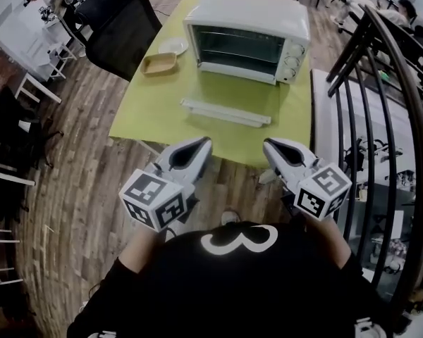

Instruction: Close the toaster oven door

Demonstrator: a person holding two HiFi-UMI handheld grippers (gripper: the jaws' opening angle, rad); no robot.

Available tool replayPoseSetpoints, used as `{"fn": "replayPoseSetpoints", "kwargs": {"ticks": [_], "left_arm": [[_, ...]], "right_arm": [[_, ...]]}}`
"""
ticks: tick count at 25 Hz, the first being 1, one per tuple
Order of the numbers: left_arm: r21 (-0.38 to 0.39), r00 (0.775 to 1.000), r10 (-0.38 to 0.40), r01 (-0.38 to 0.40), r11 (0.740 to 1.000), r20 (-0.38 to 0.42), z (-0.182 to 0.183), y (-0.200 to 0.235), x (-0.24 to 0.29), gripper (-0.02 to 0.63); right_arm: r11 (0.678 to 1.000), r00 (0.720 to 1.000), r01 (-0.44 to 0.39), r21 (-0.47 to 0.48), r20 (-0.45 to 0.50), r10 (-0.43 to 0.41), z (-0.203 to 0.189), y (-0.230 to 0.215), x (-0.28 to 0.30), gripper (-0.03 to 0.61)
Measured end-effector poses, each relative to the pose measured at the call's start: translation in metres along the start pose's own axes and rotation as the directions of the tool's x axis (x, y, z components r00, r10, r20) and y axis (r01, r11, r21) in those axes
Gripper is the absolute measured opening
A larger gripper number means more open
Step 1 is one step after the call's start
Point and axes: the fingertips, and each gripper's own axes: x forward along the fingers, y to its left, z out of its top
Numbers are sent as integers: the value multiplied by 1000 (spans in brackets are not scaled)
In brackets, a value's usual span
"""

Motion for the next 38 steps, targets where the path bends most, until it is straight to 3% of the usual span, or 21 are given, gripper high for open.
{"fn": "replayPoseSetpoints", "kwargs": {"ticks": [8,21,25,27,30,33,38], "left_arm": [[32,997,76,-75,997,-29,-1,53,25,14],[-27,968,164,-172,985,-192,-70,159,58,15],[-23,950,164,-177,984,-266,-90,190,74,16],[-21,940,163,-177,984,-298,-100,205,81,17],[-15,925,161,-177,984,-343,-116,226,90,21],[-14,910,156,-174,985,-385,-130,244,102,92],[20,870,171,-183,983,-463,-161,271,114,126]], "right_arm": [[997,999,47,61,-7,-47,8,-53,22,2],[977,985,157,143,-89,-145,-40,-109,45,3],[961,972,213,179,-134,-191,-63,-130,53,3],[953,967,232,197,-155,-203,-74,-138,61,69],[943,956,260,206,-192,-221,-90,-149,70,72],[937,940,294,189,-236,-247,-106,-161,75,94],[927,899,353,124,-319,-300,-142,-179,80,115]]}}
